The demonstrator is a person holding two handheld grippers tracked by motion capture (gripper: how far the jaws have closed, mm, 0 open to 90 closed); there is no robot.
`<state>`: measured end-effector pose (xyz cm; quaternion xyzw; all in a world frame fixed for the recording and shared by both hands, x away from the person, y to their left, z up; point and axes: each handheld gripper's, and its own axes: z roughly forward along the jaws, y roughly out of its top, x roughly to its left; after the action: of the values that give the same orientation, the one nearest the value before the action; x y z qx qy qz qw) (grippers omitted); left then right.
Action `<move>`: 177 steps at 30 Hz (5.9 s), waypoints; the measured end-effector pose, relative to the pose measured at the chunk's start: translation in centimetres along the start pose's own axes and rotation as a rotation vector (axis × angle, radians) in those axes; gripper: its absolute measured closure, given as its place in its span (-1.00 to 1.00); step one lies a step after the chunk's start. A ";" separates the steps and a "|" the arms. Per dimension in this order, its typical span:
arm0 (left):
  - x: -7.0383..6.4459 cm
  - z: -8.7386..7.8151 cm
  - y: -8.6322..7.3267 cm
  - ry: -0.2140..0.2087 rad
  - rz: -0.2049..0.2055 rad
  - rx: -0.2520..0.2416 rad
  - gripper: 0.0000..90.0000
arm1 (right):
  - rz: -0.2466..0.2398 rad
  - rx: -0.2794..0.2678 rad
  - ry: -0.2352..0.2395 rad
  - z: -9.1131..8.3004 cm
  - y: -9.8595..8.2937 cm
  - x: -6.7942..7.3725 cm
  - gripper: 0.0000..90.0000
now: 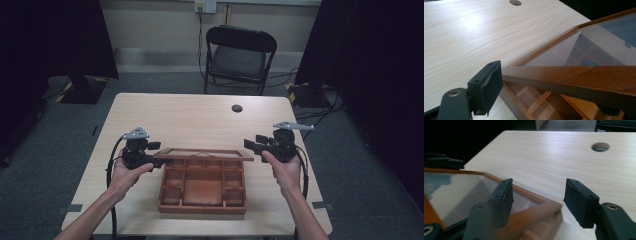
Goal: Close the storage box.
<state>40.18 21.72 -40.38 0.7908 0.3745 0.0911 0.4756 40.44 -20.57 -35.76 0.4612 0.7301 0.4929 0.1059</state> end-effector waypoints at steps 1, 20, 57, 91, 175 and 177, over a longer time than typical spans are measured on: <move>0.0 0.0 -0.1 0.000 -0.001 -0.002 -0.63 | -0.011 0.002 0.018 0.1 0.4 0.3 -0.11; -0.8 -0.7 -1.7 0.039 0.023 -0.002 -0.65 | -0.181 0.115 0.284 2.3 3.3 6.8 0.17; -0.8 -0.5 -3.1 -0.004 0.021 0.040 -0.64 | -0.284 0.383 0.534 5.0 1.4 10.5 0.79; 0.7 -0.2 -3.6 0.012 -0.015 0.081 -0.61 | -0.299 0.422 0.558 5.3 1.0 10.1 0.82; 4.8 -2.1 -4.2 0.129 -0.059 0.170 -0.53 | -0.101 0.249 0.077 2.1 -4.5 2.5 -0.68; 5.5 -2.5 -4.7 0.135 -0.082 0.165 -0.56 | -0.025 0.229 0.036 1.3 -5.0 0.6 -0.68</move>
<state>40.39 28.41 -44.05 0.8034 0.4437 0.0935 0.3859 38.08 -19.70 -40.32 0.4521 0.7891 0.4133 0.0456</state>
